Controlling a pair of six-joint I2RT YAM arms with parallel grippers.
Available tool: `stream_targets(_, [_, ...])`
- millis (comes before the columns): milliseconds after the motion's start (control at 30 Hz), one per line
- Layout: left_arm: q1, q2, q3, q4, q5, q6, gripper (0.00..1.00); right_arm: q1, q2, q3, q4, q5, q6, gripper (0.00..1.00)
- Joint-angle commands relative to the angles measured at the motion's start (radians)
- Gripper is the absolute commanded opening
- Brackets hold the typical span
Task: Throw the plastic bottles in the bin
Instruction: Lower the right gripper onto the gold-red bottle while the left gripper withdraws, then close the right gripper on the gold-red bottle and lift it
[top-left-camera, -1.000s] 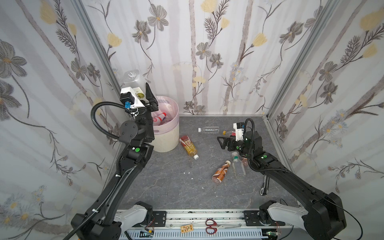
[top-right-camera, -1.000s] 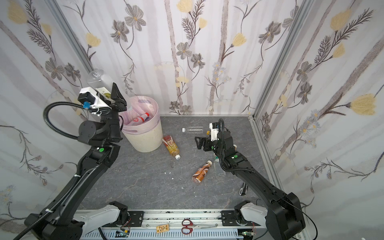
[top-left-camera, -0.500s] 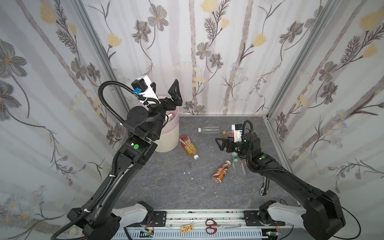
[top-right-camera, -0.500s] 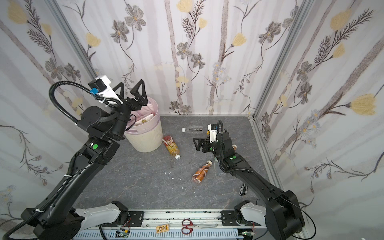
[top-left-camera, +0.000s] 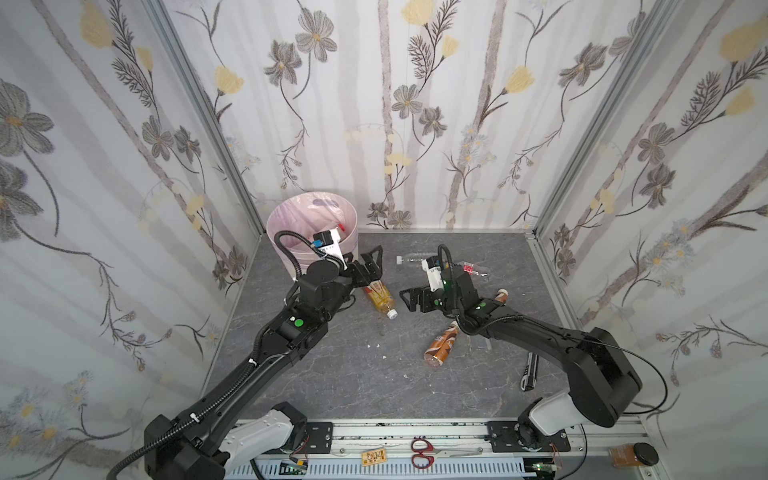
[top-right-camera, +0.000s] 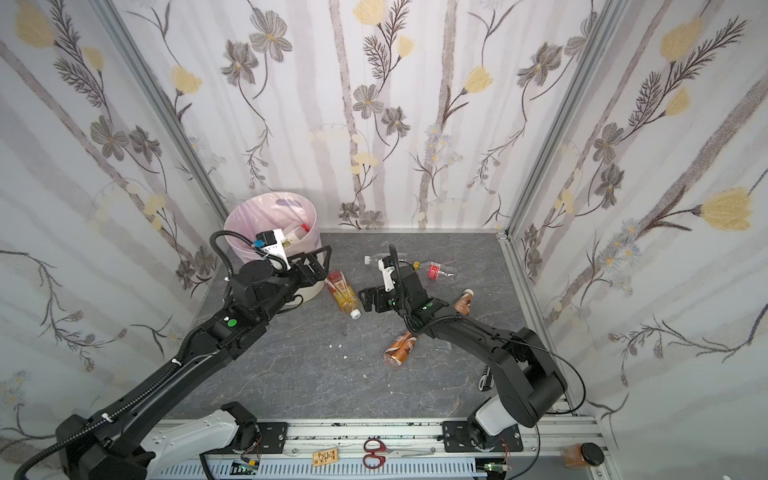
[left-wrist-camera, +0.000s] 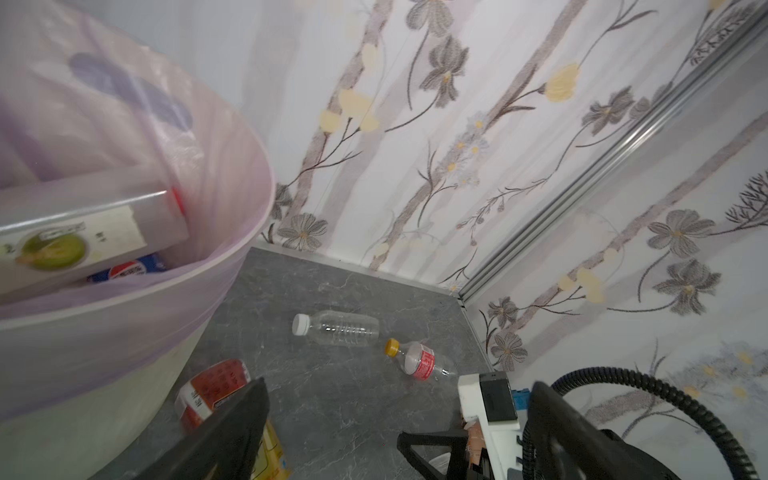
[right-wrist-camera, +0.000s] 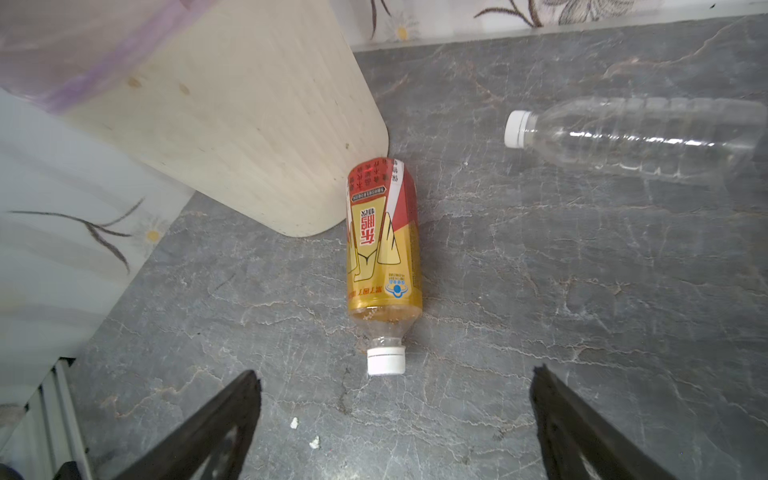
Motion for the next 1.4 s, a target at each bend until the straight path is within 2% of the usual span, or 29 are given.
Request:
stream_targets(0, [0.07,-0.071,-0.122,0.026,0.089,-0.263,1.0,0.028,0.081,0.056,0.043,0.015,-0.01,1.0])
stream_targets(233, [0.084,-0.273,-0.352,0.028,0.095,-0.358,1.0,0.086,0.288,0.241,-0.064,0.073,-0.027,1.0])
stream_targets(467, [0.085,-0.376,-0.495,0.028,0.078,-0.402,1.0,0.114,0.407,0.352,-0.136,0.148,-0.007,1.0])
stream_targets(667, [0.085,-0.364,-0.509,0.029,0.082,-0.402,1.0,0.133,0.497,0.458,-0.225,0.225,-0.008,0.96])
stream_targets(733, [0.086,-0.358,-0.511,0.033,0.082,-0.407,1.0,0.133,0.509,0.466,-0.222,0.218,-0.002,0.91])
stream_targets(933, [0.085,-0.354,-0.519,0.04,0.084,-0.411,1.0,0.138,0.529,0.485,-0.212,0.191,0.007,0.86])
stream_targets(1167, [0.085,-0.352,-0.538,0.046,0.094,-0.418,1.0,0.138,0.541,0.48,-0.195,0.16,0.007,0.73])
stream_targets(1367, [0.084,-0.331,-0.535,0.048,0.104,-0.41,1.0,0.137,0.491,0.43,-0.163,0.154,0.006,0.65])
